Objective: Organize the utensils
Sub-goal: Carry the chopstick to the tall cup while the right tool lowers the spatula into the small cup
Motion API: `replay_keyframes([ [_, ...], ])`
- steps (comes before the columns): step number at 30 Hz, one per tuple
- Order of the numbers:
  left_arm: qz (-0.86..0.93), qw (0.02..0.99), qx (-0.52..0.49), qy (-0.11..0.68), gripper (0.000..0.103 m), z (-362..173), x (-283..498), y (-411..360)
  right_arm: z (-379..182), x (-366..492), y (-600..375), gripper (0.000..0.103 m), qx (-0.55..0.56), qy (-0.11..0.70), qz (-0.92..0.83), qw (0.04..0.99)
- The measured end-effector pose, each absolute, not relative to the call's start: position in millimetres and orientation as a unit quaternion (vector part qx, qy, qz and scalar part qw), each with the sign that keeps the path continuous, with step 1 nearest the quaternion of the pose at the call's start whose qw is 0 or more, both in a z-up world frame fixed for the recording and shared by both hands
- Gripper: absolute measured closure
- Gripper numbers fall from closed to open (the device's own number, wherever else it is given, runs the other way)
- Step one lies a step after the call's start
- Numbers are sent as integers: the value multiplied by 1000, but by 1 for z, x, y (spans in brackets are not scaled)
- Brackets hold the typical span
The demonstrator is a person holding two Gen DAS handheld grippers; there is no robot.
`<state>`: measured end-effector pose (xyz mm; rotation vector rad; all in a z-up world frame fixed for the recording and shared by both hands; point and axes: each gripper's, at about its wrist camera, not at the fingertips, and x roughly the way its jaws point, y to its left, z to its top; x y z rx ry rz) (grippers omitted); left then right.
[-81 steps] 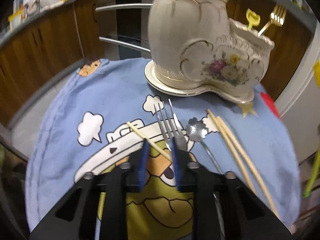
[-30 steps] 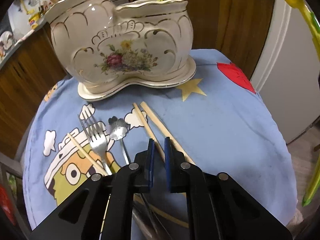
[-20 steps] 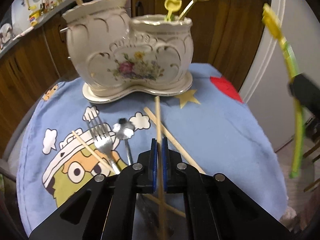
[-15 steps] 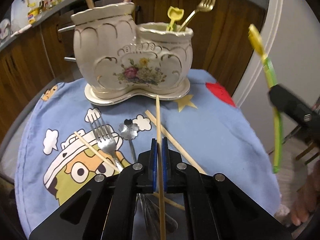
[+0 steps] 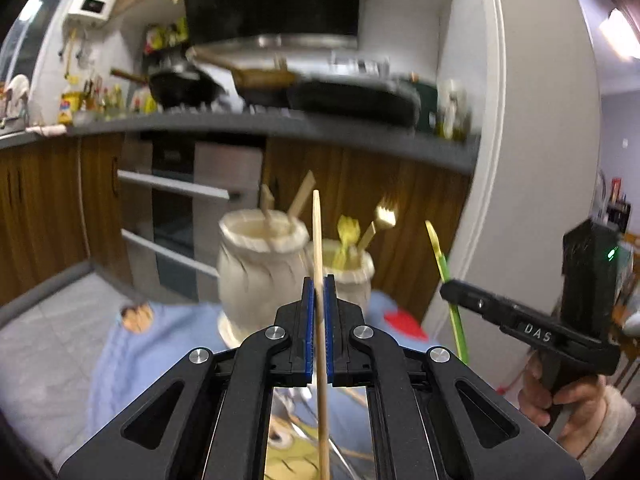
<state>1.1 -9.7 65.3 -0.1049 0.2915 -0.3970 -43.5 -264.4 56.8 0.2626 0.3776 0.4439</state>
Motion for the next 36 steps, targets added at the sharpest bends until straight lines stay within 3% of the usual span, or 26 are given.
replay_keyframes([
  [7,-189,976,-90,68,98,107,30,26,96,-3,-254,93,130,132,214,959],
  [15,-177,977,-114,15,98,127,89,36,98,46,-242,93,141,105,230,957],
  [24,-157,981,-117,15,98,122,155,14,72,77,-235,93,143,133,239,951],
  [36,-157,981,-110,37,98,97,162,14,63,90,-231,93,144,132,231,953],
])
